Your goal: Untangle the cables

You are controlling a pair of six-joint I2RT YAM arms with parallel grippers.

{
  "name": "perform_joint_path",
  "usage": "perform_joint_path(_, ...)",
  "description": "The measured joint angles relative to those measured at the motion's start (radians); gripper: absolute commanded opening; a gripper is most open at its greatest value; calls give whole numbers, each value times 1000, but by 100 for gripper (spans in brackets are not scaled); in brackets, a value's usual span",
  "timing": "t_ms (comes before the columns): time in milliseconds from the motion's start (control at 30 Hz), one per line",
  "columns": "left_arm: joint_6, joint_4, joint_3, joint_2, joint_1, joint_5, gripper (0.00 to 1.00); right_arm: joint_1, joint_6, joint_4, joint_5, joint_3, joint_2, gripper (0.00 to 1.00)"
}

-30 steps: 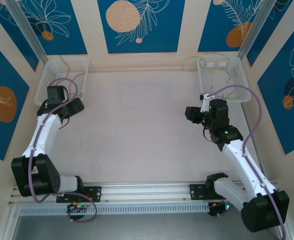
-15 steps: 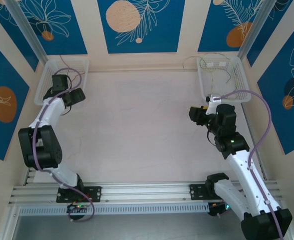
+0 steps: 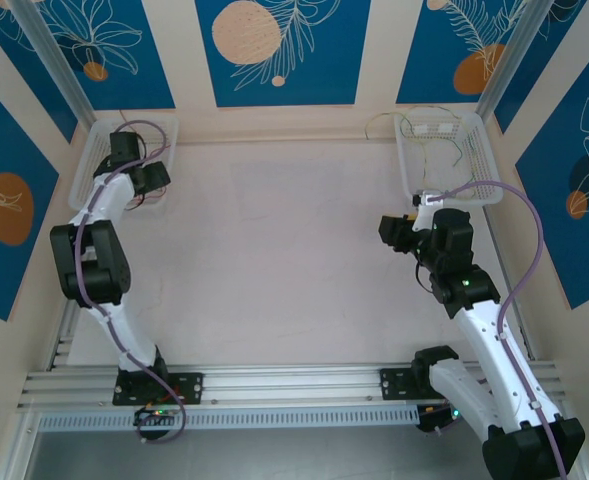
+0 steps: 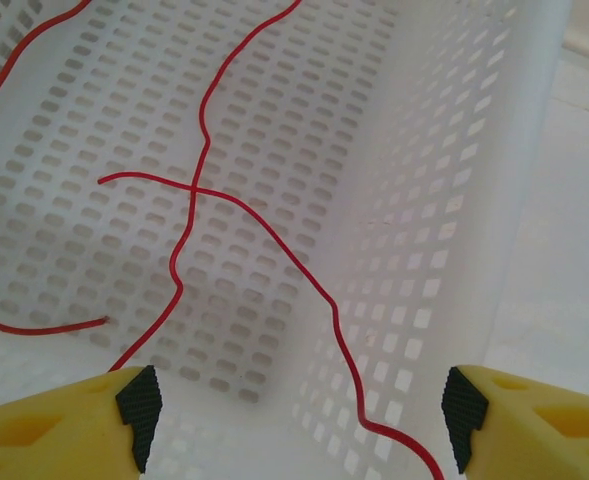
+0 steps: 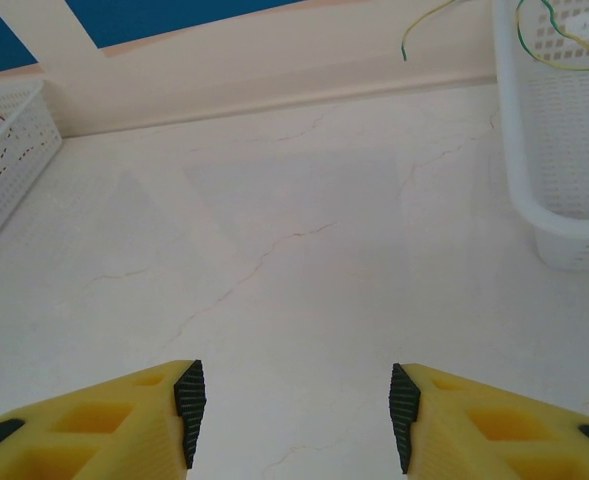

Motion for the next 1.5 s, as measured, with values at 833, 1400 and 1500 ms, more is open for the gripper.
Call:
perform_joint_path(833, -144, -71, -385, -365, -44, -13, 21, 1, 27, 4, -15, 0, -6, 54)
perform_joint_path(1400, -90, -59, -159, -135, -27, -116, 22, 1, 26, 3, -10, 0, -40, 54)
perform_joint_path(1500, -87, -60, -126, -86, -13, -116, 23, 1, 26, 1, -10, 0, -40, 54)
